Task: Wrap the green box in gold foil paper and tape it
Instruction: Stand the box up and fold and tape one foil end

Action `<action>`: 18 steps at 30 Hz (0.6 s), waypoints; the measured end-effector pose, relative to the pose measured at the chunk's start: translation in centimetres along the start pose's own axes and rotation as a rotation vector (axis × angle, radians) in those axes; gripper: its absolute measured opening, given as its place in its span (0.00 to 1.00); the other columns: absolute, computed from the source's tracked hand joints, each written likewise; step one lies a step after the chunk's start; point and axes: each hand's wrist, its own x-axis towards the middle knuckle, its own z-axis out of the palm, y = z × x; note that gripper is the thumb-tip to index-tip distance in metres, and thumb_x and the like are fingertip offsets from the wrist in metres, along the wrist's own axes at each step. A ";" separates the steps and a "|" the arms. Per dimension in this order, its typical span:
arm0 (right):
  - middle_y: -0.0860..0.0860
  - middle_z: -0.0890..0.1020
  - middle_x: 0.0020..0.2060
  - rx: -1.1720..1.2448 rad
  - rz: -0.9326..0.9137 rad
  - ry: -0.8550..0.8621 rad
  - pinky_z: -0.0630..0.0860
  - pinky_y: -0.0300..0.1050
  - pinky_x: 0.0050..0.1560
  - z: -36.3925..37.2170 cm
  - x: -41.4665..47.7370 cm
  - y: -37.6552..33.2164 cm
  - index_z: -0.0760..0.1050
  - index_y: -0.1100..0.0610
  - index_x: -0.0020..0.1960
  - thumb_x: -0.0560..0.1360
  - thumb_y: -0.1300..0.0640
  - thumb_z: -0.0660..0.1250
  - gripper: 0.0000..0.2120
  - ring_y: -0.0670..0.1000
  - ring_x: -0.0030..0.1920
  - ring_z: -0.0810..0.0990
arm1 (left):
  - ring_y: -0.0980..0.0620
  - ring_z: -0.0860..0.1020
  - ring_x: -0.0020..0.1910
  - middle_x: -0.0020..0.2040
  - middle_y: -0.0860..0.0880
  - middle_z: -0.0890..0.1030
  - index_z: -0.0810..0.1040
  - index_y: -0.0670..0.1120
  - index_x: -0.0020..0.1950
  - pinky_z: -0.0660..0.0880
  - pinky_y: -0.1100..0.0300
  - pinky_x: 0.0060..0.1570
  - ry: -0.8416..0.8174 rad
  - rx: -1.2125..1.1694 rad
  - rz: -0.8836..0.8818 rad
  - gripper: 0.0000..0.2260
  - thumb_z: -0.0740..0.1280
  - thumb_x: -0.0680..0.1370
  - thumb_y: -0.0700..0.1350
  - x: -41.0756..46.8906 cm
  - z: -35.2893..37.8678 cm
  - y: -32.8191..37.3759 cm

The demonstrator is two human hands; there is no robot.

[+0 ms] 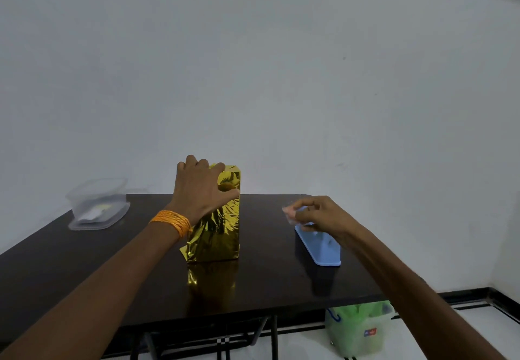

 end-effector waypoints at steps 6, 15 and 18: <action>0.54 0.86 0.38 -0.075 -0.163 -0.080 0.79 0.53 0.59 2.4 3.4 -4.6 0.81 0.51 0.60 0.74 0.59 0.74 0.15 0.51 0.45 0.85 | 0.44 0.67 0.61 0.63 0.45 0.75 0.69 0.54 0.70 0.64 0.48 0.58 0.000 0.012 0.006 0.34 0.59 0.70 0.72 -1.0 -0.3 0.4; 0.52 0.82 0.39 -0.085 -0.394 -0.135 0.79 0.42 0.47 4.6 9.4 -10.0 0.74 0.48 0.68 0.79 0.60 0.68 0.19 0.48 0.41 0.80 | 0.45 0.65 0.62 0.64 0.46 0.71 0.64 0.54 0.72 0.63 0.48 0.61 -0.009 0.033 0.019 0.37 0.60 0.70 0.73 -1.6 -0.4 0.7; 0.53 0.82 0.38 -0.107 -0.404 -0.195 0.78 0.42 0.43 5.1 11.6 -10.9 0.73 0.48 0.68 0.78 0.62 0.68 0.20 0.47 0.38 0.79 | 0.45 0.66 0.61 0.62 0.45 0.73 0.63 0.53 0.72 0.62 0.48 0.60 -0.034 0.055 0.027 0.37 0.60 0.70 0.73 -1.2 -0.5 0.6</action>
